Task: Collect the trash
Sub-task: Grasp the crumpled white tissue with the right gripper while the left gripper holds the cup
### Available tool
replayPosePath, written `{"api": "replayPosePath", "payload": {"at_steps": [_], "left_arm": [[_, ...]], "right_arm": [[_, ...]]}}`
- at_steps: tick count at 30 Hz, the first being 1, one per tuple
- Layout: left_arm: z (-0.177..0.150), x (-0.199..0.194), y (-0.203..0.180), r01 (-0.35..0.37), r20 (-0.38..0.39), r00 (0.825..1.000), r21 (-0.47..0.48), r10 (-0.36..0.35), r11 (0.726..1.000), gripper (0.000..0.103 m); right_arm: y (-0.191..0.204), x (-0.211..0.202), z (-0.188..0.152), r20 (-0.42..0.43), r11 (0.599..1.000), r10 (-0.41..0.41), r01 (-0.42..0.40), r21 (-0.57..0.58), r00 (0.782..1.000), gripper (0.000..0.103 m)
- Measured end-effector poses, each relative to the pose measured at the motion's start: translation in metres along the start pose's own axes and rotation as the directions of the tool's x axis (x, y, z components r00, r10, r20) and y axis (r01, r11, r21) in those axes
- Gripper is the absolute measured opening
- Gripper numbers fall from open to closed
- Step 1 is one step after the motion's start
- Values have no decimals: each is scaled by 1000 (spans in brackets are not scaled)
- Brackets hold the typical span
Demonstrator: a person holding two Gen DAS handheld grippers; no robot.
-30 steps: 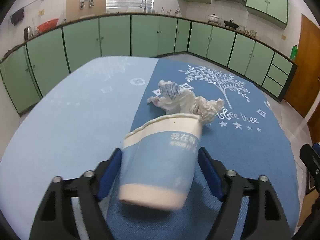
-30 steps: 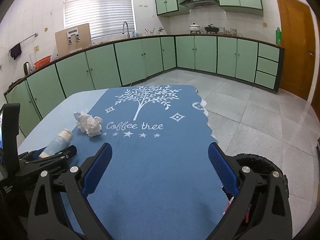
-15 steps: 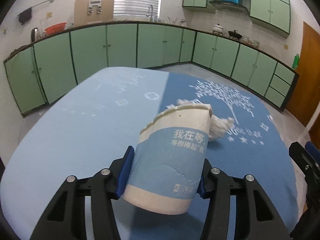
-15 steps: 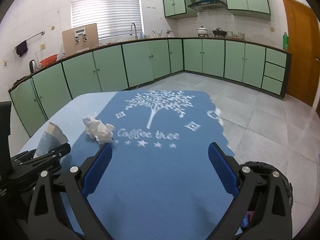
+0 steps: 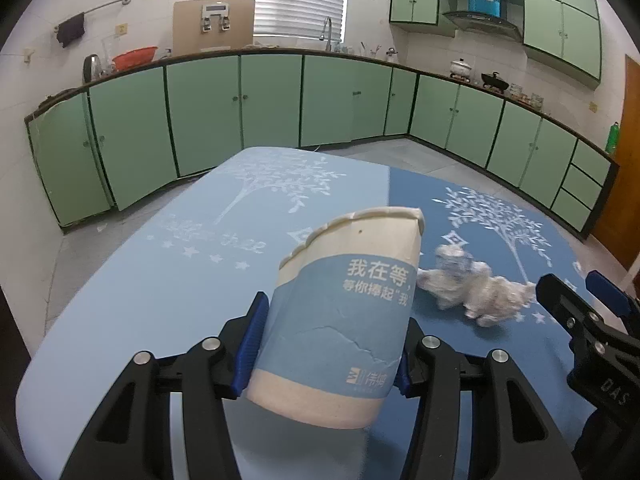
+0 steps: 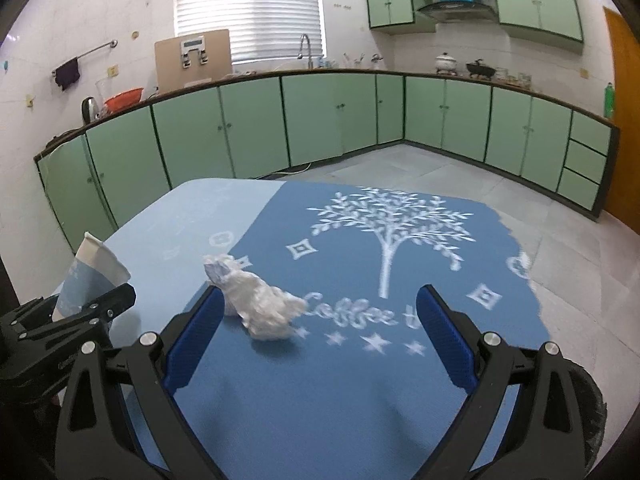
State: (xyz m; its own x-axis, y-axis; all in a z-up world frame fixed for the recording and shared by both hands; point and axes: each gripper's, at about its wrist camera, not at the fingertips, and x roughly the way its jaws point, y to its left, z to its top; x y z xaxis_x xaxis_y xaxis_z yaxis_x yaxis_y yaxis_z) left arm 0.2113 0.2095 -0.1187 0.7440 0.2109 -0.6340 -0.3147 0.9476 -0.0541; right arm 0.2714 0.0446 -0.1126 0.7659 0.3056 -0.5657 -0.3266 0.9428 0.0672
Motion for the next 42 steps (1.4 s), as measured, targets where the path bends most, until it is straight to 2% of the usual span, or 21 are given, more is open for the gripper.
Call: {"api": "replayPosePath", "payload": {"at_steps": [5, 7, 9, 10, 11, 15, 16, 21, 32, 42], "left_arm": [[0, 10, 8, -11, -18, 1000, -3, 11, 1000, 52], [0, 12, 10, -11, -24, 1000, -9, 10, 1000, 52], [-2, 13, 10, -10, -27, 1000, -11, 10, 1000, 52], [-2, 13, 10, -10, -29, 1000, -11, 10, 1000, 52], [-2, 14, 9, -10, -32, 999, -13, 9, 1000, 53], [-2, 13, 10, -10, -32, 999, -13, 10, 1000, 53], [-2, 13, 10, -10, -31, 999, -12, 10, 1000, 53], [-3, 8, 7, -6, -31, 1000, -7, 6, 1000, 53], [2, -23, -15, 42, 10, 999, 19, -43, 999, 53], [10, -57, -63, 130, 20, 991, 79, -132, 988, 53]], "right_arm": [[15, 19, 3, -63, 999, 0, -2, -40, 998, 92], [17, 24, 3, -89, 999, 7, -12, -50, 996, 78], [19, 29, 2, -119, 998, 13, -20, -56, 993, 77], [19, 30, 2, -128, 998, 18, -26, -56, 992, 71], [19, 30, 1, -134, 998, 28, -36, -58, 991, 60], [24, 32, -3, -166, 992, 86, -99, -72, 982, 29], [25, 32, -5, -175, 990, 104, -118, -74, 979, 18], [29, 20, -6, -157, 985, 138, -153, -84, 978, 10], [6, -36, 9, -56, 991, 126, -129, -47, 990, 10], [-26, -93, 12, 0, 997, 79, -79, -19, 997, 10]]}}
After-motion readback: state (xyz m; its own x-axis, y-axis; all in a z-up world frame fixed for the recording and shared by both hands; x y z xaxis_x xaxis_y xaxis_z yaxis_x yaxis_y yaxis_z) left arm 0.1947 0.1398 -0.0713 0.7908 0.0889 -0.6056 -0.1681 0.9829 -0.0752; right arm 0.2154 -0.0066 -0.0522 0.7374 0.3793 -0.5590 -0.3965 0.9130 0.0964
